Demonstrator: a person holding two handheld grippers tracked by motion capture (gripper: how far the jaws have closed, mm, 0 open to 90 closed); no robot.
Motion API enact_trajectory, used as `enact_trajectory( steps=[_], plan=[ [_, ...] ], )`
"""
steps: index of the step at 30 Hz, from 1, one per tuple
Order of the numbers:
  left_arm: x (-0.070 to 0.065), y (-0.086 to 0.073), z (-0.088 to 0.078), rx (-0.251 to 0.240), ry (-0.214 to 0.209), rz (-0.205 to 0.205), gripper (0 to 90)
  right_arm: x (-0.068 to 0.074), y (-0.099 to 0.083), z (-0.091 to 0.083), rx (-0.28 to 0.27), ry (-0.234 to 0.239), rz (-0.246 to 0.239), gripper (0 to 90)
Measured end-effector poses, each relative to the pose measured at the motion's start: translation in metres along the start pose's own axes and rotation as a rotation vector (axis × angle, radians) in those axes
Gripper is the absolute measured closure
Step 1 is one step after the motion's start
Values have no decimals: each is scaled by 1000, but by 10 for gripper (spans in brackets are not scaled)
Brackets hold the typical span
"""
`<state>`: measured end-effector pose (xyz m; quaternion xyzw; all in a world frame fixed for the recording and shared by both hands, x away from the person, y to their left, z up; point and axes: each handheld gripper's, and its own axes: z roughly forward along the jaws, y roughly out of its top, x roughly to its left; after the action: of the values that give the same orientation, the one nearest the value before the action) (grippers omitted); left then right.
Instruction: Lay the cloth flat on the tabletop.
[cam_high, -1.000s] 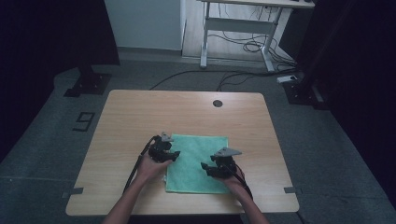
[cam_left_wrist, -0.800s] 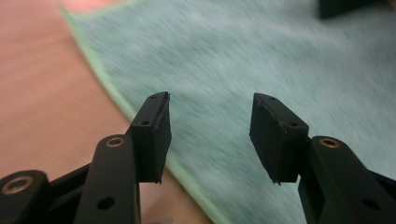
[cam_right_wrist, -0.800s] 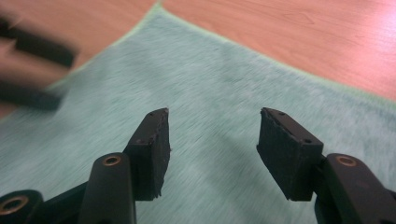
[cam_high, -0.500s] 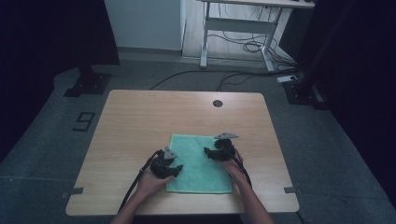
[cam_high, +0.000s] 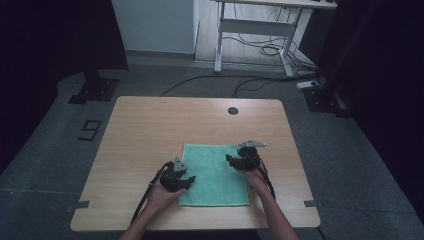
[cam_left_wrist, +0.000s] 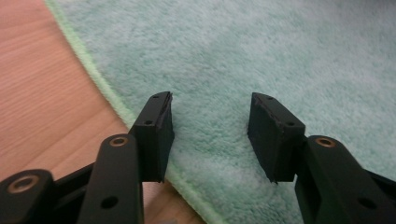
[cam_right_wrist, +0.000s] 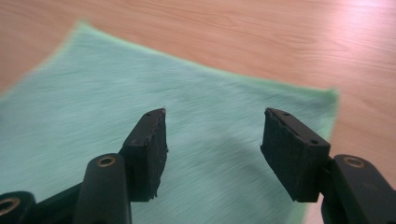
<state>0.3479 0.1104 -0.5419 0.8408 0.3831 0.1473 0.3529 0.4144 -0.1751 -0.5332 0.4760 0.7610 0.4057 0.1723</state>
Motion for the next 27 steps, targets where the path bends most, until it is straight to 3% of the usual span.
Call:
enact_trajectory(
  steps=[1, 3, 5, 8, 9, 10, 11, 15, 19, 27],
  plan=[
    [0, 0, 0, 0, 0, 0, 517, 0, 0, 0, 0, 0, 0, 401],
    [1, 3, -3, -27, 1, -11, 519, 18, -8, -14, -8, 30, -14, 393],
    [3, 13, -1, -36, 7, -7, 513, 38, -21, -22, 5, 57, -80, 382],
    [7, 23, 6, -32, 6, -15, 513, 47, -30, -26, 9, 89, -86, 380],
    [12, 35, 16, -23, 0, -43, 512, 49, -32, -27, 11, 97, -91, 379],
    [12, 35, 16, -23, 0, -43, 507, 49, -32, -27, 11, 97, -91, 379],
    [17, 43, 27, -13, 8, -50, 506, 50, -36, -25, 26, 104, -84, 377],
    [28, 52, 46, 28, 33, -63, 501, 51, -45, -24, 46, 108, -101, 366],
    [33, 54, 51, 27, 53, -81, 500, 50, -54, -29, 53, 88, -150, 366],
    [35, 53, 50, 37, 56, -56, 498, 32, -68, -48, 47, 44, -163, 364]
  ],
)
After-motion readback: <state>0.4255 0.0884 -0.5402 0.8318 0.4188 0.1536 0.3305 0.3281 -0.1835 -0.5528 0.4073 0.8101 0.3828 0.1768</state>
